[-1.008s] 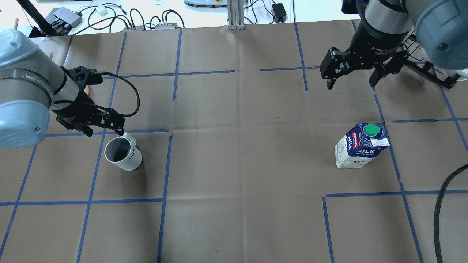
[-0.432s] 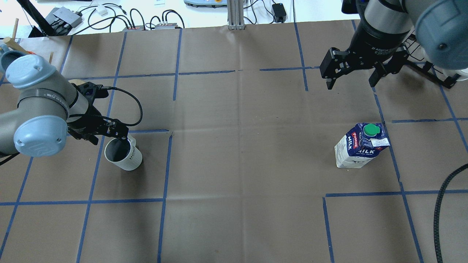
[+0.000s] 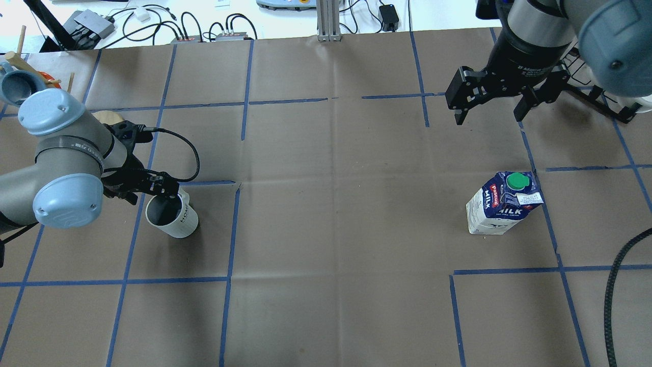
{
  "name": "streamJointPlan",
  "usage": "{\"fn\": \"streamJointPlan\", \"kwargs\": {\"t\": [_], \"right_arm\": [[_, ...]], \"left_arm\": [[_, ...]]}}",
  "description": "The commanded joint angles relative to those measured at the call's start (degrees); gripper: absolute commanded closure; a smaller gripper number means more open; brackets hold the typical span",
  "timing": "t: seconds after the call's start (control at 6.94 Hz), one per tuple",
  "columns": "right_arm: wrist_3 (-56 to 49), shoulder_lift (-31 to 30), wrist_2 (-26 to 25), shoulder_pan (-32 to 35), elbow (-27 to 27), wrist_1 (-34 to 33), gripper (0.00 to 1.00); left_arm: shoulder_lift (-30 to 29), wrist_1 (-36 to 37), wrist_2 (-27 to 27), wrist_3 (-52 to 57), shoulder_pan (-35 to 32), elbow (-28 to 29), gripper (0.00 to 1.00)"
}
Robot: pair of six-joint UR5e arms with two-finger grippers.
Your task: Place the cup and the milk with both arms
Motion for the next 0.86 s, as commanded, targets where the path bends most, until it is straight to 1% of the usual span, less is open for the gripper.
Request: {"fn": "streamJointPlan", "kwargs": {"t": [0.0, 0.14, 0.29, 0.43, 0.58, 0.72], "right_arm": [[-0.01, -0.04, 0.0, 0.0, 0.0, 0.0, 0.0], [-0.01, -0.04, 0.0, 0.0, 0.0, 0.0, 0.0], [-0.01, -0.04, 0.0, 0.0, 0.0, 0.0, 0.0], [-0.01, -0.04, 0.0, 0.0, 0.0, 0.0, 0.0], [-0.01, -0.04, 0.0, 0.0, 0.0, 0.0, 0.0], [-0.01, -0.04, 0.0, 0.0, 0.0, 0.0, 0.0]], "left_arm": [[-0.31, -1.32, 0.52, -0.16, 0.12, -0.26, 0.15], [-0.31, -2.54, 0.61, -0.16, 0.12, -0.26, 0.38], [-0.31, -4.38, 0.43, -0.25, 1.43, -0.17, 0.66], [-0.66, -4.75, -0.09, -0.16, 3.61, -0.25, 0.85], [-0.58, -4.84, -0.18, -0.07, 4.24, -0.34, 1.0], [-0.4, -4.84, -0.27, -0.16, 4.25, 0.0, 1.0]]}}
